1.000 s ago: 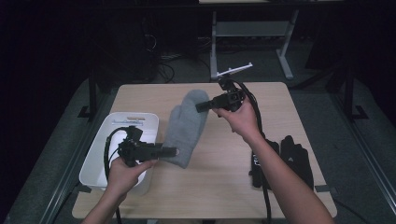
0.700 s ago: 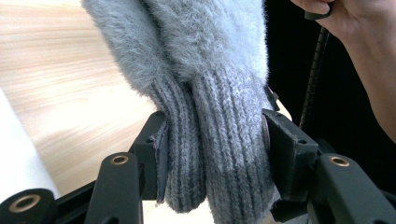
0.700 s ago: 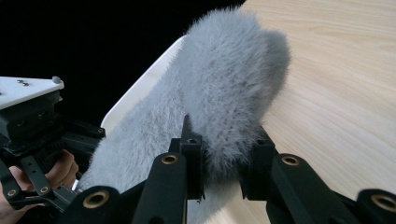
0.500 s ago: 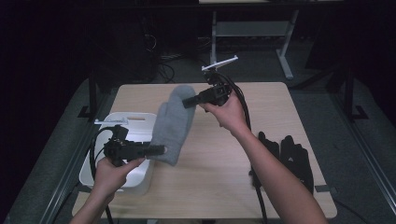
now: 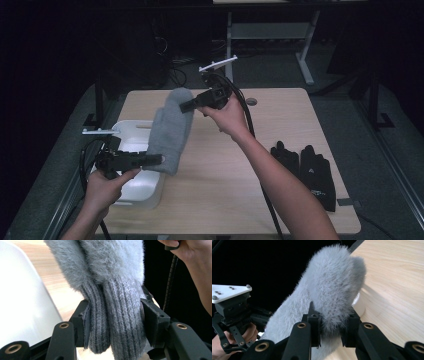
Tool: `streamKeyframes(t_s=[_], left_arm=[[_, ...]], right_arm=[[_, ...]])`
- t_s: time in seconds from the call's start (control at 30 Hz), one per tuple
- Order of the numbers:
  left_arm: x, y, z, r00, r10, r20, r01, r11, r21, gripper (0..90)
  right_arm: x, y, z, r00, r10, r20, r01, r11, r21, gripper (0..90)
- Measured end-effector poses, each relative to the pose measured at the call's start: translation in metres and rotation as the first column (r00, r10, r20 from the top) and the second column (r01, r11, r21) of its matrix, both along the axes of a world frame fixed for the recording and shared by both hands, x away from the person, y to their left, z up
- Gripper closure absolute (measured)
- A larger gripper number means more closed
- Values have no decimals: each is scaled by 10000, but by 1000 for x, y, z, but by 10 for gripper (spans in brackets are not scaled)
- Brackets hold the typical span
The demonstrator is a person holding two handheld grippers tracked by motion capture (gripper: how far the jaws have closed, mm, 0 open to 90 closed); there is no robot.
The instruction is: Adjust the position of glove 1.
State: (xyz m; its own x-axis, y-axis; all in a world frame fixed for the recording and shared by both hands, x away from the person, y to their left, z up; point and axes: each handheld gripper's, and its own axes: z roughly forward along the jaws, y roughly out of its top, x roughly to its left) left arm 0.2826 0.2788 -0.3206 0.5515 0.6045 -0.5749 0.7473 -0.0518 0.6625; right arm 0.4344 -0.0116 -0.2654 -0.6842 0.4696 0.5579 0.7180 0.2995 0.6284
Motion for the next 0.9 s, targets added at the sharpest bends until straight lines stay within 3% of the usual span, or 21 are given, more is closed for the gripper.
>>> streamKeyframes(t_s=[0.9], left_arm=[[-14, 50, -3, 9968, 775, -173, -774, 9970, 58, 465]], right_arm=[[6, 63, -3, 9976, 662, -222, -659, 9977, 161, 726]])
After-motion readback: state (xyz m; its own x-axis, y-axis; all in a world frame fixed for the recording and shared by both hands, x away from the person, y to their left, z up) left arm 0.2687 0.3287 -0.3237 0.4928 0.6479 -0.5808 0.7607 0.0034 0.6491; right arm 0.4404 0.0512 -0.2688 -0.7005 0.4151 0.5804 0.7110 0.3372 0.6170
